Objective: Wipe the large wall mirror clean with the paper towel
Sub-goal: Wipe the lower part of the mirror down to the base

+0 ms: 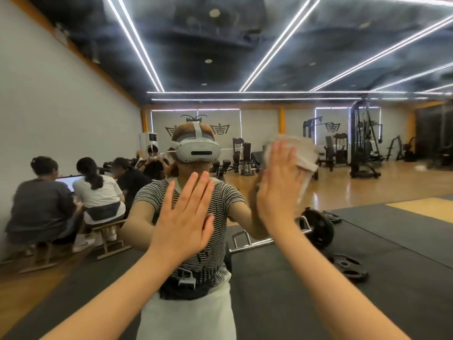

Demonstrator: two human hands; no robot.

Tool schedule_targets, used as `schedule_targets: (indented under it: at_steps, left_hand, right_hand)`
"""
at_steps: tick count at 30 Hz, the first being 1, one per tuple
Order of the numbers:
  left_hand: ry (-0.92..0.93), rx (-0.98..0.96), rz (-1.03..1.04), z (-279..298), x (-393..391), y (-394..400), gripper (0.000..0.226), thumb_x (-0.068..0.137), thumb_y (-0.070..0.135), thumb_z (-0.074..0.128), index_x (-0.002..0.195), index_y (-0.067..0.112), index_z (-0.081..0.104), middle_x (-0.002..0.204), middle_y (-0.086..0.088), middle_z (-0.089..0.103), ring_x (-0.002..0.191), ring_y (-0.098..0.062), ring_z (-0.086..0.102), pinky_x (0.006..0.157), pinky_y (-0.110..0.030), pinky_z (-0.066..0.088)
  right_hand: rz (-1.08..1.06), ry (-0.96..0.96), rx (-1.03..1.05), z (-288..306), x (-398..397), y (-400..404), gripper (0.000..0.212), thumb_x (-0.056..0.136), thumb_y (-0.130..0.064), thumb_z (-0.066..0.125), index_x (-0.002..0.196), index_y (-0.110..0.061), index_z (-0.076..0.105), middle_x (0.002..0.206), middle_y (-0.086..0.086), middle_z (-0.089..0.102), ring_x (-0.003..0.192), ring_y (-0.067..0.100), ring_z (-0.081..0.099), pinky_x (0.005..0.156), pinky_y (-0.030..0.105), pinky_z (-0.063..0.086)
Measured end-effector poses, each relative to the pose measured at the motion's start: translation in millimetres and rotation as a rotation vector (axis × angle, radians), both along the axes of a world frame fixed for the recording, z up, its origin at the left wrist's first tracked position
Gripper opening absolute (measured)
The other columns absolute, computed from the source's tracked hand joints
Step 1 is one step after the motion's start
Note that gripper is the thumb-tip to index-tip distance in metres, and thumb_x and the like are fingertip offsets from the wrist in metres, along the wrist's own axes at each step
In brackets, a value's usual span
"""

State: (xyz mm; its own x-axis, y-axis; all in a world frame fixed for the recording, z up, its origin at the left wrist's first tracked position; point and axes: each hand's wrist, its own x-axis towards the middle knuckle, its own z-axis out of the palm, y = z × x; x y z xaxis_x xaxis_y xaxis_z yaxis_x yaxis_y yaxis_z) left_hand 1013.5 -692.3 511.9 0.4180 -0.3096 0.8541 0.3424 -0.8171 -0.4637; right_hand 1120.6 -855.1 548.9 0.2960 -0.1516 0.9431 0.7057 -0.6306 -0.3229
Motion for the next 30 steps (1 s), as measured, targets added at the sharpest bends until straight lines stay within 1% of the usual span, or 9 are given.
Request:
schedule_targets:
  at_steps: [2,7,9,13,15,18,21,25,30]
  left_hand:
    - [-0.010,-0.001,-0.006,0,-1,0,0.068,0.091,0.038,0.036,0.149,0.005,0.027,0.157,-0.014,0.023,0.145,-0.028,0.021,0.116,-0.052,0.012]
    - [-0.004,0.004,-0.014,-1,0,2,0.069,0.091,0.039,0.036,0.150,0.006,0.022,0.158,-0.012,0.021,0.146,-0.027,0.020,0.117,-0.051,0.011]
    - [0.001,-0.007,-0.018,-1,1,2,0.069,0.091,0.039,0.037,0.150,0.006,0.022,0.158,-0.012,0.021,0.145,-0.026,0.020,0.117,-0.051,0.012]
    - [0.002,-0.013,-0.027,0,1,2,0.068,0.091,0.038,0.037,0.149,0.005,0.028,0.158,-0.012,0.022,0.145,-0.026,0.020,0.117,-0.049,0.009]
    - [-0.003,-0.009,-0.030,-1,0,2,0.068,0.090,0.038,0.038,0.149,0.005,0.028,0.158,-0.012,0.021,0.145,-0.026,0.020,0.118,-0.049,0.006]
    - [-0.017,0.001,-0.036,-1,0,1,0.068,0.091,0.038,0.038,0.149,0.005,0.025,0.158,-0.011,0.018,0.146,-0.026,0.019,0.118,-0.048,0.006]
    - [-0.013,-0.005,-0.042,-2,0,1,0.069,0.091,0.038,0.038,0.149,0.005,0.024,0.158,-0.012,0.017,0.146,-0.025,0.018,0.118,-0.049,0.006]
    - [0.018,-0.011,-0.037,0,-4,2,0.069,0.090,0.038,0.040,0.149,0.006,0.027,0.159,-0.011,0.020,0.146,-0.025,0.019,0.118,-0.048,0.006]
    - [0.072,-0.111,-0.136,-1,-26,-3,0.067,0.085,0.031,0.041,0.147,0.007,0.031,0.155,-0.013,0.032,0.145,-0.025,0.022,0.118,-0.048,0.012]
  right_hand:
    - [0.032,-0.124,-0.157,-11,-16,22,0.064,0.089,-0.021,0.029,0.152,-0.016,0.019,0.156,0.008,0.030,0.145,0.023,0.015,0.113,0.042,0.000]
    - [-0.035,-0.271,-0.390,-9,15,-20,0.059,0.092,-0.024,0.034,0.150,-0.015,0.025,0.155,0.007,0.031,0.144,0.022,0.022,0.113,0.057,0.017]
    - [-0.040,-0.200,-0.313,-6,27,-40,0.059,0.093,-0.024,0.031,0.151,-0.015,0.026,0.156,0.006,0.029,0.145,0.021,0.020,0.114,0.061,0.017]
    - [-0.011,-0.047,-0.002,2,16,-17,0.059,0.095,-0.025,0.022,0.152,-0.013,0.028,0.158,0.006,0.026,0.146,0.019,0.013,0.117,0.047,-0.003]
    - [0.030,-0.025,0.078,3,0,8,0.059,0.094,-0.025,0.021,0.152,-0.015,0.026,0.158,0.004,0.024,0.146,0.018,0.011,0.116,0.047,-0.006]
    - [0.086,-0.158,-0.059,-11,-14,31,0.059,0.091,-0.019,0.030,0.149,-0.011,0.033,0.156,0.005,0.029,0.146,0.023,0.019,0.114,0.057,0.006]
    - [0.059,-0.261,-0.131,-20,-10,33,0.057,0.089,-0.017,0.037,0.146,-0.011,0.036,0.151,0.007,0.039,0.141,0.023,0.024,0.108,0.057,0.016]
    - [0.064,-0.248,-0.123,-20,-14,32,0.055,0.091,-0.019,0.035,0.145,-0.009,0.041,0.150,0.009,0.040,0.141,0.023,0.024,0.109,0.055,0.016]
    - [0.070,-0.197,-0.144,-20,-14,31,0.054,0.093,-0.020,0.034,0.147,-0.013,0.034,0.151,0.009,0.040,0.141,0.026,0.027,0.110,0.065,0.023]
